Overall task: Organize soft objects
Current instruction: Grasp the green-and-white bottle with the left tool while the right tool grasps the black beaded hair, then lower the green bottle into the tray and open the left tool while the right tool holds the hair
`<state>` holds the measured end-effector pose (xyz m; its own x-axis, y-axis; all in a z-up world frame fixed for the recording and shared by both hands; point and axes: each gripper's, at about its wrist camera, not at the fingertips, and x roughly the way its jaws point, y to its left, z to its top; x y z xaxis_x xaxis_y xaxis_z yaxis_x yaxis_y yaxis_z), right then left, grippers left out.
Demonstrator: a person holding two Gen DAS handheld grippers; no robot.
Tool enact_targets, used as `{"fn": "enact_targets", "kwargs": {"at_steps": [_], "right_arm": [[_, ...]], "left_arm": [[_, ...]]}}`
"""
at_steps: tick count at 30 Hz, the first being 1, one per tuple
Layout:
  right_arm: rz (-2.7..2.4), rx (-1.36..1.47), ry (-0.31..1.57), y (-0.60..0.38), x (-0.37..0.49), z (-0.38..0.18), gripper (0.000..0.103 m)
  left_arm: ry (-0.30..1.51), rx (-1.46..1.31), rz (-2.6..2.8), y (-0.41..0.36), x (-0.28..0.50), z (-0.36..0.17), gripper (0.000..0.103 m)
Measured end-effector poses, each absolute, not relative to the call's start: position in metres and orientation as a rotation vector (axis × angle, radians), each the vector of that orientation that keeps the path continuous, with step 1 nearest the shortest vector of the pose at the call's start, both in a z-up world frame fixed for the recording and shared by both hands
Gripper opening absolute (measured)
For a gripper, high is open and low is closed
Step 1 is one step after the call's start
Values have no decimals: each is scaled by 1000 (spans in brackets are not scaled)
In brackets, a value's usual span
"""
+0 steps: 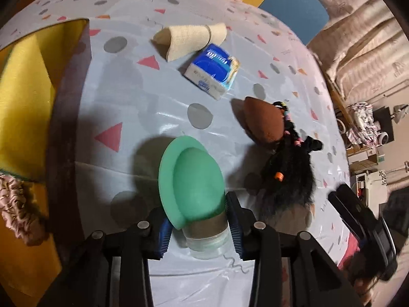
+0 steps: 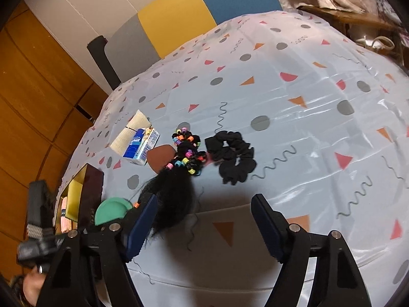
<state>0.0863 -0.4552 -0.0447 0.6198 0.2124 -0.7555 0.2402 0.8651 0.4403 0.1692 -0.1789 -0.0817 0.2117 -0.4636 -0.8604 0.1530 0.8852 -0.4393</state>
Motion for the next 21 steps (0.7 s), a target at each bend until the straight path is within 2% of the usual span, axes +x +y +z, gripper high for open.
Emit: {"fn": "enact_targets", "kwargs": {"at_steps": [9, 10, 11, 12, 14, 21], "right_arm": [[11, 505, 1019, -413, 155, -65, 75], [6, 471, 1046, -407, 161, -69, 57], [1, 438, 1067, -403, 163, -73, 27], [-7, 403, 1090, -399, 165, -76, 15], [-27, 330, 1103, -394, 162, -80, 9], [10, 239, 1116, -398, 117, -81, 9]], "left_arm": [[1174, -256, -506, -166, 144, -46, 38], [1166, -254, -516, -164, 141, -43, 38], [1158, -246, -519, -163, 139, -41, 38], [1146, -239, -517, -161, 137, -38, 38], [1123, -219, -524, -159, 133, -33, 38], [1005, -115, -525, -154, 116, -15, 38]]}}
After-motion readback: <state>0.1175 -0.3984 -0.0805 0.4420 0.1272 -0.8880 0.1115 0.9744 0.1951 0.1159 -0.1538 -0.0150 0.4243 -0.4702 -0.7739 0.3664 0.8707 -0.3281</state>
